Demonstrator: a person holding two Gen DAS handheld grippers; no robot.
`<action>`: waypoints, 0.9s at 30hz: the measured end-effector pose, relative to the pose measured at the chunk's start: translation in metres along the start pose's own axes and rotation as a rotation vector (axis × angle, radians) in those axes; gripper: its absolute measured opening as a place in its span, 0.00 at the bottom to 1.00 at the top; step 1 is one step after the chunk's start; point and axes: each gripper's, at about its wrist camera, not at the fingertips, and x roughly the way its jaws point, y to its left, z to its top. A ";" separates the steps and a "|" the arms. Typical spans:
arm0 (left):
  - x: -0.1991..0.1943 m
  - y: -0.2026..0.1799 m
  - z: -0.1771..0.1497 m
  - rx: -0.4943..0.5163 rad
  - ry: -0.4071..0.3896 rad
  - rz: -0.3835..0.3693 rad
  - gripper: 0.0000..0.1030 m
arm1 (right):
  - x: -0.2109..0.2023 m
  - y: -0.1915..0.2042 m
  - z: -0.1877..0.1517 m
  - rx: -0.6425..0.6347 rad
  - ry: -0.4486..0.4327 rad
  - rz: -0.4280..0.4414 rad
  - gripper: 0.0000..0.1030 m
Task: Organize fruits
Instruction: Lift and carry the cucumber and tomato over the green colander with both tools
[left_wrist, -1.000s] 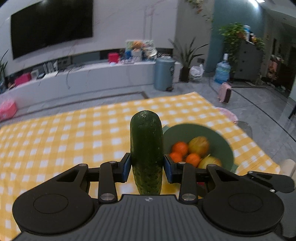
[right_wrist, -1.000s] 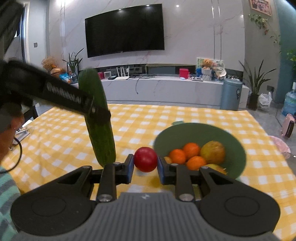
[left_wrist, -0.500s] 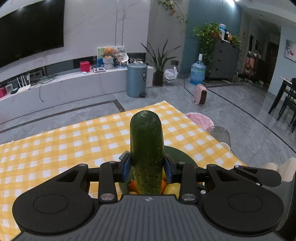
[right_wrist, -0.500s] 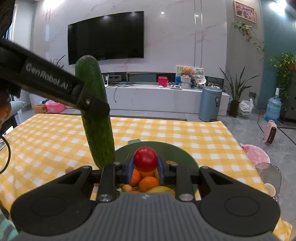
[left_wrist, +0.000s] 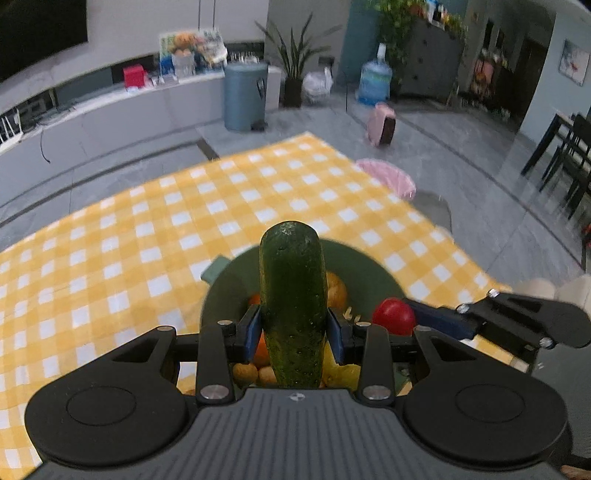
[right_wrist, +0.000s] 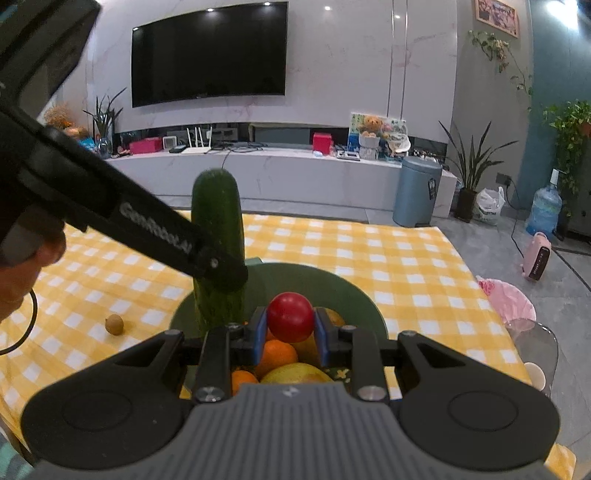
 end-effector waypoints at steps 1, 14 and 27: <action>0.006 0.001 0.001 0.003 0.021 0.006 0.40 | 0.002 -0.002 -0.001 0.000 0.005 -0.003 0.23; 0.046 0.009 0.018 -0.010 0.093 0.003 0.41 | 0.031 -0.010 -0.001 -0.009 0.056 -0.011 0.23; 0.075 0.007 0.013 0.061 0.146 0.026 0.36 | 0.064 -0.009 -0.001 -0.146 0.209 -0.054 0.23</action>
